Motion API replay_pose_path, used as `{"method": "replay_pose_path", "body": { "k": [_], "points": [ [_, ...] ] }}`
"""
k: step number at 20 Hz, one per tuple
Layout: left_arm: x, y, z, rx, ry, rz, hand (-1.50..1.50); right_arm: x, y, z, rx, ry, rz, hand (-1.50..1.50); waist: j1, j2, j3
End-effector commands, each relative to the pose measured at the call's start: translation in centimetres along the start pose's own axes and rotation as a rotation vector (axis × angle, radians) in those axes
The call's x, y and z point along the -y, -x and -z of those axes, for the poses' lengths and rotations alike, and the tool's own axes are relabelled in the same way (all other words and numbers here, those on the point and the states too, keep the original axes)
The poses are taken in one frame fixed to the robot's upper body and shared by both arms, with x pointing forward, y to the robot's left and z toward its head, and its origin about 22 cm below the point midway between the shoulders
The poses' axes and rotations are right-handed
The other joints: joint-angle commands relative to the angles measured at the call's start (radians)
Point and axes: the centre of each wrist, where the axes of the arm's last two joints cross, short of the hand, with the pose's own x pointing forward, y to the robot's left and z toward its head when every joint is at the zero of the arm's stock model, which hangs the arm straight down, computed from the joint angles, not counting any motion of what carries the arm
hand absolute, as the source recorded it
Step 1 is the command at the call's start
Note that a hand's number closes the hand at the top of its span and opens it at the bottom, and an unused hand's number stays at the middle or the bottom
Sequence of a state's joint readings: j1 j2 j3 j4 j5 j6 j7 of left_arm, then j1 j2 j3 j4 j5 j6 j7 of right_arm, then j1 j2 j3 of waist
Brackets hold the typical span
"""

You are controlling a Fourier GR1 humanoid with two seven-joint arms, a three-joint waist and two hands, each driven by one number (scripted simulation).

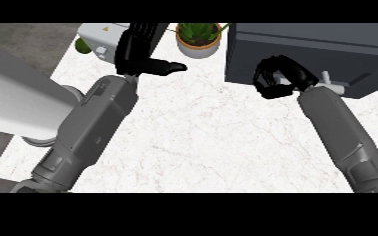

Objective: Pick up the cup, place it into the drawer and close the drawer

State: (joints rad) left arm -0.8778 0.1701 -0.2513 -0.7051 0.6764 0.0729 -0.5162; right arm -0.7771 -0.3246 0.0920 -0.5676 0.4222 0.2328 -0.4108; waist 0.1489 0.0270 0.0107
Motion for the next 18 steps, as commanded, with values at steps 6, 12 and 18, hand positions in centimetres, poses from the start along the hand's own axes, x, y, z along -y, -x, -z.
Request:
{"method": "replay_pose_path", "body": {
  "k": [6,12,18],
  "points": [
    [-0.9,-0.4,-0.5,-0.015,0.039,-0.021,-1.50,9.1,-2.8,-0.4,-0.019,0.221,-0.031,1.50,0.050,0.018,-0.006],
    [-1.0,0.2,-1.4,-0.022,0.058,-0.030,-1.50,10.5,-3.4,-1.0,0.017,0.229,0.020,1.50,0.065,0.023,-0.007],
    [-1.7,0.0,-1.6,-0.032,0.071,-0.039,-1.50,11.5,-3.4,-1.7,0.025,0.216,0.033,1.50,0.077,0.022,-0.008]
  ]
}}
